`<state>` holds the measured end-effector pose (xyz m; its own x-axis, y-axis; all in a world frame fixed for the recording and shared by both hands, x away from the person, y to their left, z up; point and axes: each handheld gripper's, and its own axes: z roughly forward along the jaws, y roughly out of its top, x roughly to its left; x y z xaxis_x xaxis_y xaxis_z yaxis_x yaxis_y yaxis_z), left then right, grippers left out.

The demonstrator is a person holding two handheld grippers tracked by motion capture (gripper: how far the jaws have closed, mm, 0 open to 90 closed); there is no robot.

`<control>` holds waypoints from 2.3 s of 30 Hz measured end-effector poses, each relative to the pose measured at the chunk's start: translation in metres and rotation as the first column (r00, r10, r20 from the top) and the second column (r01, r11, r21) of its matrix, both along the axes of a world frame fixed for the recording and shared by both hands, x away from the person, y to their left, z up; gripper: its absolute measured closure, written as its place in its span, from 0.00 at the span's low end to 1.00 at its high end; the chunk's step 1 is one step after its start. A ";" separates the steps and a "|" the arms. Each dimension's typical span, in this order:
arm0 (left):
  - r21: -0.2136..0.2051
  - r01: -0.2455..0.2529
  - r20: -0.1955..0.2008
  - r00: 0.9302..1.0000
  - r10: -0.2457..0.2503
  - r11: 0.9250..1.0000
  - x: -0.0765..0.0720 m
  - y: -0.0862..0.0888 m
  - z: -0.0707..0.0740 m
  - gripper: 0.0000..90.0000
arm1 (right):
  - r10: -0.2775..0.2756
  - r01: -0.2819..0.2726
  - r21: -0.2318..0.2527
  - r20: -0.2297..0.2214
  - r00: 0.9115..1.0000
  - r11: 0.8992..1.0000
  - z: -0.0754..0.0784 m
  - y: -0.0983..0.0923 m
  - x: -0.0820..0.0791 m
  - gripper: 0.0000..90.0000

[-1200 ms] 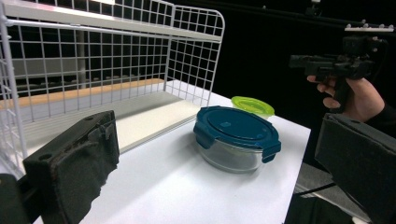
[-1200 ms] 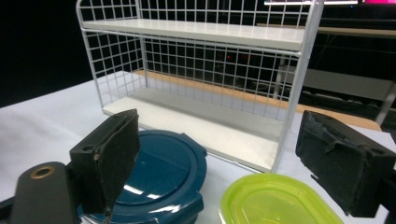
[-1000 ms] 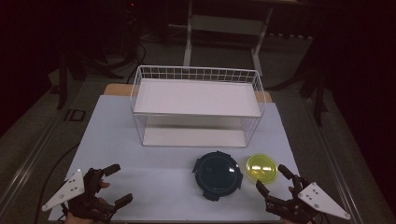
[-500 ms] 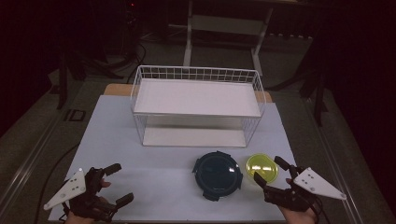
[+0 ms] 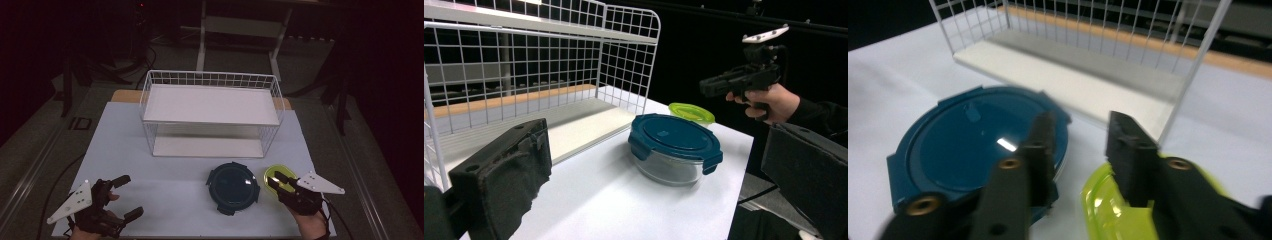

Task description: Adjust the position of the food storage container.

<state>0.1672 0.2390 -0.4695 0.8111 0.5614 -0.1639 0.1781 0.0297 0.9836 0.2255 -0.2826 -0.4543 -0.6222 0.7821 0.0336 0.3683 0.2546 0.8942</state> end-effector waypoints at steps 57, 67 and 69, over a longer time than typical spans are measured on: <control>0.009 0.021 -0.005 1.000 -0.021 1.000 0.001 -0.004 -0.002 0.00 | 0.066 -0.079 -0.068 -0.184 0.981 0.995 -0.042 0.034 0.002 1.00; 0.012 0.027 -0.003 1.000 -0.027 1.000 0.001 -0.005 -0.002 0.00 | 0.232 -0.240 -0.015 -0.197 0.952 0.971 -0.039 0.053 -0.010 1.00; 0.012 0.027 -0.002 1.000 -0.027 1.000 0.001 -0.005 -0.002 0.00 | 0.255 -0.260 -0.003 -0.191 0.948 0.965 -0.038 0.056 -0.010 1.00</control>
<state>0.1679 0.2335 -0.4715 0.8257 0.5412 -0.1591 0.1809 0.0131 0.9834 0.2152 -0.2264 -0.4923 -0.7872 0.5982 0.1498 0.4473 0.3867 0.8065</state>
